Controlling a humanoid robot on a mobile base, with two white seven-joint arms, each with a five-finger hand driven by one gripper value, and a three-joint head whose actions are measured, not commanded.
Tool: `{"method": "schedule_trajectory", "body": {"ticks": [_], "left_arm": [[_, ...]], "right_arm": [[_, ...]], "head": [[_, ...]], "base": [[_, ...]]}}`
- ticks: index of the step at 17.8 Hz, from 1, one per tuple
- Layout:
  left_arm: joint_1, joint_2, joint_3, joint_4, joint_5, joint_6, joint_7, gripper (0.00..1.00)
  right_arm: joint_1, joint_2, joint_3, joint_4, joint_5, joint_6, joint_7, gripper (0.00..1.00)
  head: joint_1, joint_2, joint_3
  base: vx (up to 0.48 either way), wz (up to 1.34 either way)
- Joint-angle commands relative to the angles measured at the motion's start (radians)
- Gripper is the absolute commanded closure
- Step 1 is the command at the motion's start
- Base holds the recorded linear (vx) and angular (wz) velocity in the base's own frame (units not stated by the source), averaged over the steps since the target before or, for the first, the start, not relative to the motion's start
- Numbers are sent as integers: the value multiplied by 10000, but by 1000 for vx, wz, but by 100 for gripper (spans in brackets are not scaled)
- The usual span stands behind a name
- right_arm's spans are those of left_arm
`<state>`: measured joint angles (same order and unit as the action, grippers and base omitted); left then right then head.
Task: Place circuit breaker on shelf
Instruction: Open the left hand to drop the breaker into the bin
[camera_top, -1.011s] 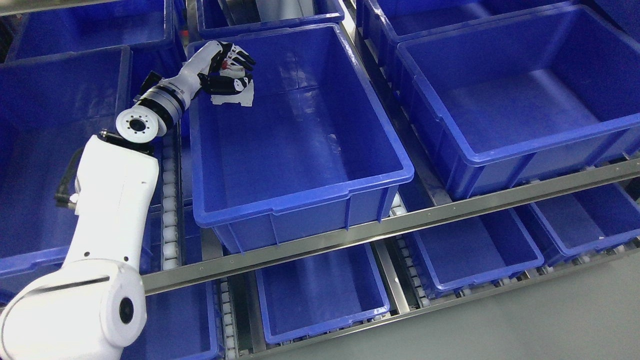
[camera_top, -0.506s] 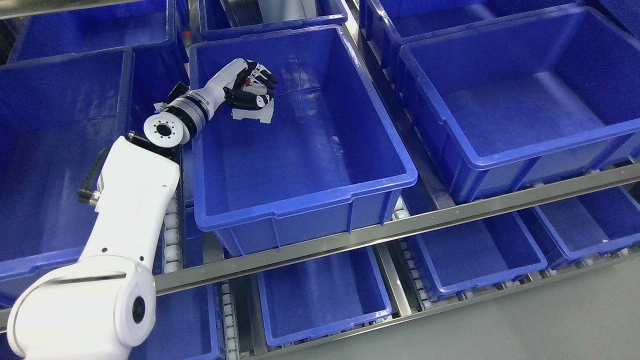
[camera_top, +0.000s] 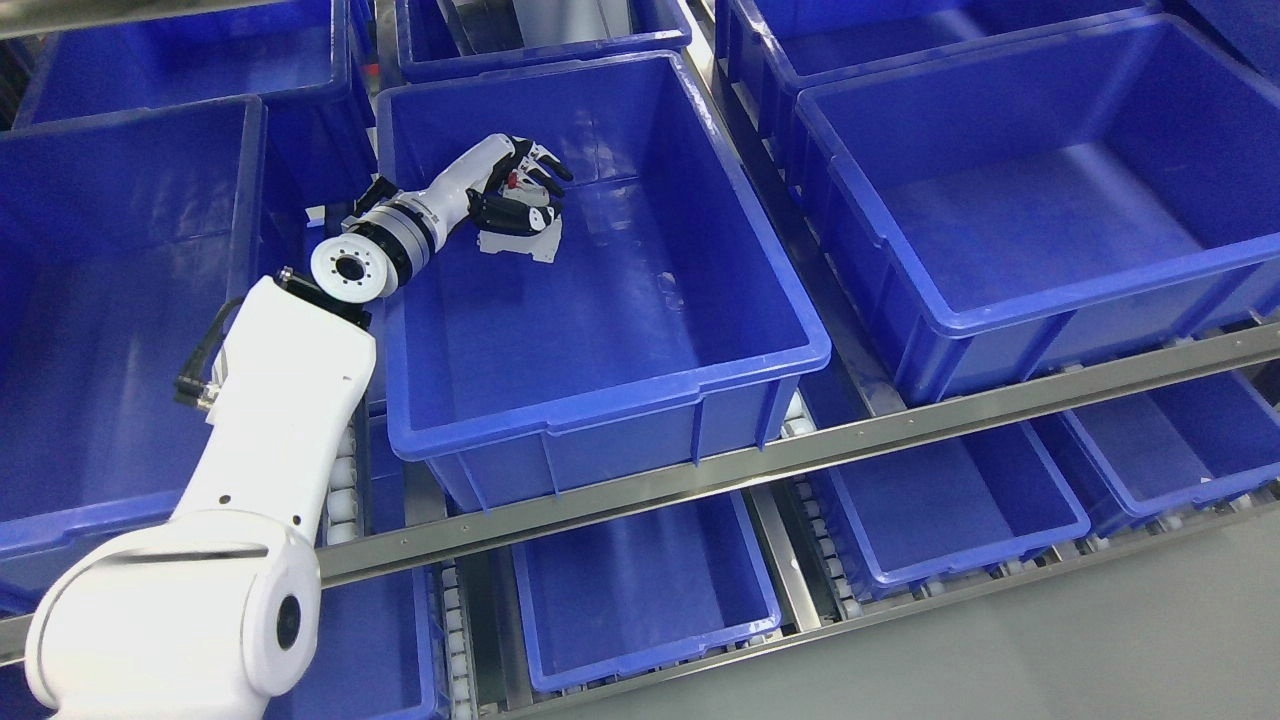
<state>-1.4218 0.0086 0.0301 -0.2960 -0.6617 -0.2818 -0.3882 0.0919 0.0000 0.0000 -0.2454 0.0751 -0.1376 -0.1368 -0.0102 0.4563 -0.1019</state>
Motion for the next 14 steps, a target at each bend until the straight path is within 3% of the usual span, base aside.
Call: {"method": "schedule_trajectory", "body": {"ticks": [1, 7, 14], "left_arm": [[-17, 88, -438, 214, 6, -5, 170, 72], [-2, 88, -591, 214, -10, -5, 201, 57], [-231, 88, -486, -30, 6, -5, 705, 24]], "right_arm": [[1, -175, 199, -1, 0, 2158, 3, 0], [1, -175, 199, -1, 0, 2158, 3, 0], [1, -175, 199, -1, 0, 2158, 3, 0]], "head": [[0, 0, 0], [0, 0, 0], [0, 0, 0]], "base": [[0, 0], [0, 0], [0, 0]]}}
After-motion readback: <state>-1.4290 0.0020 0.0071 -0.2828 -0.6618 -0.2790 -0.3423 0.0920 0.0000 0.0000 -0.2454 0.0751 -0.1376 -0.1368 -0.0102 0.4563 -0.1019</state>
